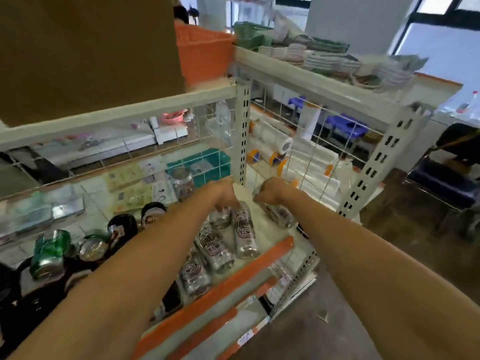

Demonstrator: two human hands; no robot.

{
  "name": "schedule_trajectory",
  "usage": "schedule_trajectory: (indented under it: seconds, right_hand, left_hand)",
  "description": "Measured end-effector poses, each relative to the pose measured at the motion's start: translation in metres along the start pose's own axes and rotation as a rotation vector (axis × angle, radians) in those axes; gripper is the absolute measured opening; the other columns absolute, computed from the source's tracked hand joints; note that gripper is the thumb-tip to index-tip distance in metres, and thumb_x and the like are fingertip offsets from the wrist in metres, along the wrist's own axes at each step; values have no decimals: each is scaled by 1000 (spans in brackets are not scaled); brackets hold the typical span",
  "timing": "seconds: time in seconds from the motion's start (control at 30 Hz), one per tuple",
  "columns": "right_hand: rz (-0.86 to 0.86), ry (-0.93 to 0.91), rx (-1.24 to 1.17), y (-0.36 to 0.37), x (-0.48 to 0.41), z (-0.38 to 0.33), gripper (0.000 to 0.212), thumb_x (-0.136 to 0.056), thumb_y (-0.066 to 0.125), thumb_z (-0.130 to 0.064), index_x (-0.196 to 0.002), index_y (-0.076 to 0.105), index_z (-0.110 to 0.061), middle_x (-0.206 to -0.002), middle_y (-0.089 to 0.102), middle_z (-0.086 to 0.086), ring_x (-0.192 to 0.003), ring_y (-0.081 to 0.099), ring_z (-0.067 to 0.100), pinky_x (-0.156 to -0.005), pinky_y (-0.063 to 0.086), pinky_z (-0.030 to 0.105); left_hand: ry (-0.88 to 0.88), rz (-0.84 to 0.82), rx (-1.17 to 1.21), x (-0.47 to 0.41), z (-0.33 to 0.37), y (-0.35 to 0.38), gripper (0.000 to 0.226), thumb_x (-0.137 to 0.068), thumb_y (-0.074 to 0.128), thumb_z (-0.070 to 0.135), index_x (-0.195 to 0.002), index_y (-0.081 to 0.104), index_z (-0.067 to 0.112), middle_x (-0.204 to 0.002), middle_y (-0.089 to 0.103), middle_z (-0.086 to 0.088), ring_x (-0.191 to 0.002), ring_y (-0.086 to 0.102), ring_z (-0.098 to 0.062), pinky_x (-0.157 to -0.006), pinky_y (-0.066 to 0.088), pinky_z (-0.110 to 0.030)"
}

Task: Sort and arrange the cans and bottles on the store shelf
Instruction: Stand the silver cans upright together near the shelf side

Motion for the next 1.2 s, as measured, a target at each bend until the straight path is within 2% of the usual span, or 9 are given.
schedule_trajectory:
  seconds: [0.2,0.33,0.5,0.6,0.67,0.9,1.0,1.1,1.2]
  right_hand:
    - [-123,-23,7,45,-54,3,61,-91,63,-48,-128,55,0,-130,56,18,-118,55,31,-86,43,30]
    - [-187,16,-84,68,-77,-4,40,-90,63,-44,-101,57,-5,-102,59,14,-98,61,29,-74,47,33]
    - [-217,78,-165,83,-90,-11,48,-87,63,-48,-102,57,-3,-102,66,18,-92,66,33,-83,56,40]
    - [-198,105,-233,84,-94,-12,48,-82,71,-47,-89,54,-3,-89,64,15,-79,64,29,-71,56,37]
    - [-166,108,-242,78,-93,-10,50,-80,74,-48,-85,55,-3,-79,62,12,-68,63,26,-63,55,32]
    - [4,-43,-272,10,-87,-21,39,-76,79,-41,-65,53,-14,-64,57,3,-53,51,13,-45,38,22]
    - [39,-133,-221,-18,-89,-30,41,-82,76,-40,-63,48,-17,-62,50,-2,-57,46,8,-47,33,17]
    - [78,-198,-211,-26,-96,-44,36,-74,80,-39,-86,67,-8,-83,67,5,-80,65,21,-66,56,34]
    - [134,-256,-132,-25,-99,-54,37,-73,79,-39,-79,56,-11,-76,57,1,-73,58,18,-52,44,30]
  left_hand:
    - [-171,-85,31,-37,-12,44,45,-82,78,28,-118,59,8,-108,63,-10,-88,69,-27,-74,62,-42]
    - [-258,-139,170,-51,-21,55,36,-85,76,21,-109,59,1,-100,68,-17,-81,72,-30,-71,62,-41]
    - [-272,-148,270,-60,-35,64,31,-86,74,13,-109,61,-3,-93,71,-20,-78,74,-33,-69,62,-42]
    - [-274,-179,360,-59,-43,71,39,-84,77,15,-114,58,-1,-97,70,-20,-84,73,-34,-78,61,-45]
    - [-288,-194,461,-56,-43,77,43,-83,78,16,-114,55,-2,-93,70,-21,-76,73,-33,-69,62,-43]
    - [-256,88,697,-65,-31,83,35,-81,80,23,-103,64,0,-76,70,-12,-53,68,-21,-48,56,-29]
    - [-228,278,662,-80,-28,65,35,-77,82,35,-95,69,8,-80,71,-8,-61,69,-21,-55,56,-30]
    - [-221,341,662,-94,-32,52,35,-71,84,37,-93,71,12,-86,73,-9,-74,71,-26,-71,61,-41]
    - [-205,375,676,-103,-32,41,31,-75,80,26,-98,70,8,-95,73,-12,-84,69,-26,-75,58,-37]
Point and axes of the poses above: each hand's wrist, its own x-axis away from the middle knuckle, its own y-axis out of the palm, z = x × y, the point moved 4 cm from there along -x, towards the middle knuckle
